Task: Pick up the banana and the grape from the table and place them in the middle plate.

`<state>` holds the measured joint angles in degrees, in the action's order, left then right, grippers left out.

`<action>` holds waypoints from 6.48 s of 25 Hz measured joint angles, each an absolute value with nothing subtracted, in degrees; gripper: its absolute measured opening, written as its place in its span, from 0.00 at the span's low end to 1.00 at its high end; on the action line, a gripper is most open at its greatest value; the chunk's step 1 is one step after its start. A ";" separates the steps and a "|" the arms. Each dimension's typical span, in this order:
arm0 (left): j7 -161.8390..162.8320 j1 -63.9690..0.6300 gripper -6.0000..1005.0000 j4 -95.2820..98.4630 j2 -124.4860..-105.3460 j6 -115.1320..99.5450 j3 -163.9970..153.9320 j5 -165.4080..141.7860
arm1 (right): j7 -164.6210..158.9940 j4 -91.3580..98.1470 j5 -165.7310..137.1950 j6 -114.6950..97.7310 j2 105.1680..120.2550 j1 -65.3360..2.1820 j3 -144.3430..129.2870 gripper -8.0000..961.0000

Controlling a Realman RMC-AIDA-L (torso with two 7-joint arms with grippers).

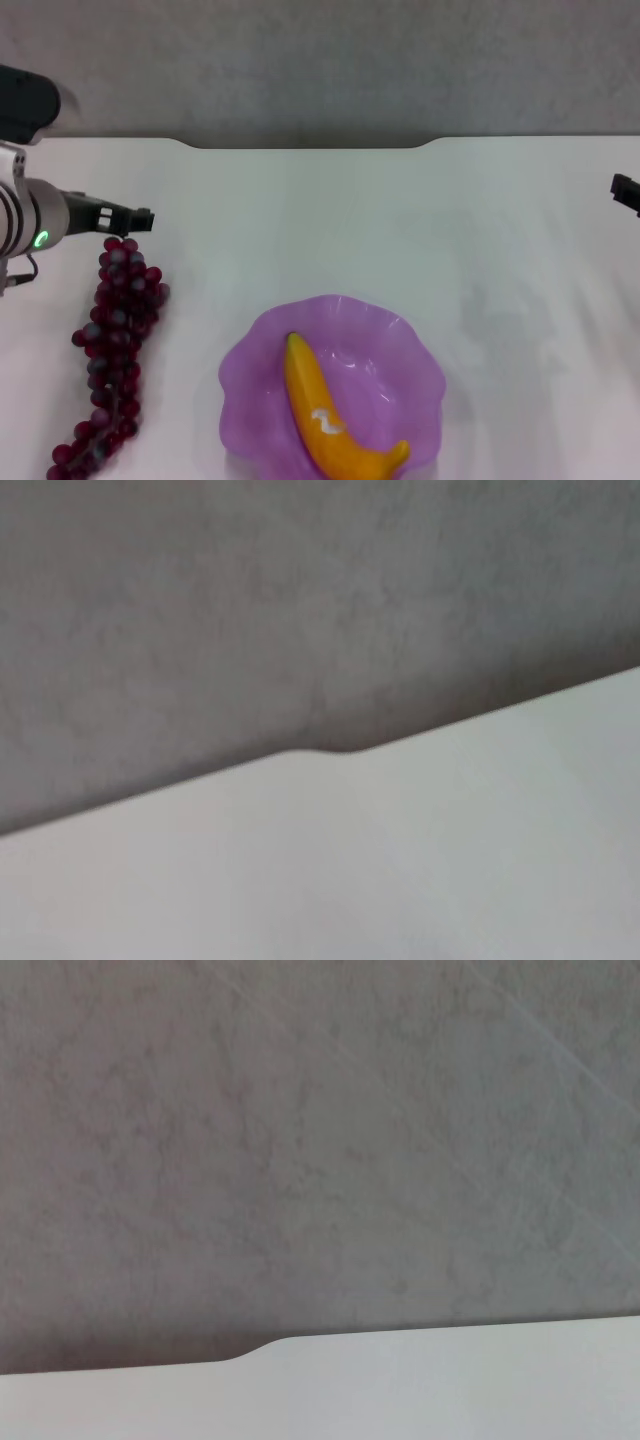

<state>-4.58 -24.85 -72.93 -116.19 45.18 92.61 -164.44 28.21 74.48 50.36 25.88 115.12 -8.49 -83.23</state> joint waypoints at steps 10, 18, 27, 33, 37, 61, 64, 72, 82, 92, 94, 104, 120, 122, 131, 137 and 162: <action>-2.64 -28.83 0.89 -64.87 -116.14 45.92 93.11 -164.44 | 28.21 74.06 50.45 25.96 115.14 -9.11 -83.39 0.63; -2.65 -30.71 0.89 -60.41 -116.10 44.25 93.08 -164.12 | 28.21 73.70 50.45 26.10 115.23 -9.80 -83.88 0.63; -2.62 -32.71 0.89 -55.33 -116.10 41.11 93.08 -163.93 | 28.21 73.53 50.45 26.11 115.19 -10.18 -84.47 0.63; -2.64 -33.33 0.89 -53.15 -116.10 39.87 93.65 -163.91 | 28.21 72.44 50.42 26.42 115.13 -11.10 -84.76 0.63; -2.63 -33.80 0.89 -52.14 -116.10 39.55 93.87 -163.91 | 28.21 72.12 50.36 26.70 115.13 -11.35 -84.76 0.63; -2.67 -34.61 0.65 -50.00 -115.96 39.45 95.17 -163.82 | 28.21 71.54 50.36 26.72 115.13 -11.69 -84.72 0.63; -2.63 -34.61 0.55 -50.00 -115.94 39.40 95.21 -163.82 | 28.21 71.48 50.36 26.72 115.13 -11.69 -84.72 0.63; -3.22 -34.33 0.36 -50.35 -115.92 39.73 95.28 -163.82 | 28.34 70.97 50.35 26.73 115.07 -11.74 -84.72 0.63; -3.96 -31.97 0.26 -56.17 -115.99 42.47 95.26 -164.19 | 28.35 70.21 50.33 27.37 115.04 -12.37 -84.68 0.63; -4.46 -27.82 0.22 -70.22 -115.70 49.86 95.37 -164.45 | 28.33 70.13 50.16 27.43 115.04 -12.39 -84.72 0.63; -4.87 -27.11 0.21 -73.25 -115.64 51.87 95.58 -164.45 | 28.30 70.09 50.10 27.43 115.04 -12.40 -84.72 0.63; -10.23 -24.06 0.17 -91.81 -115.90 65.22 100.77 -164.44 | 28.25 69.97 50.02 27.42 115.05 -12.39 -84.72 0.63; -13.91 -25.01 0.11 -117.27 -116.15 78.91 102.74 -163.30 | 28.51 66.82 50.15 28.01 115.05 -13.97 -84.67 0.63; -14.09 -25.45 0.11 -117.72 -116.14 79.53 102.48 -162.05 | 28.55 66.61 50.13 28.03 115.05 -13.82 -84.52 0.63; -18.45 -26.55 0.10 -118.04 -115.95 83.44 103.12 -147.38 | 28.63 66.77 50.14 28.12 115.03 -13.73 -84.68 0.63; -20.43 -26.89 0.10 -118.04 -115.92 86.98 103.15 -136.08 | 28.65 67.08 50.26 28.21 115.05 -13.67 -84.73 0.63; -28.27 -28.19 0.09 -85.04 -116.28 71.52 83.18 -125.58 | 28.70 67.61 50.36 28.21 115.13 -14.45 -85.24 0.63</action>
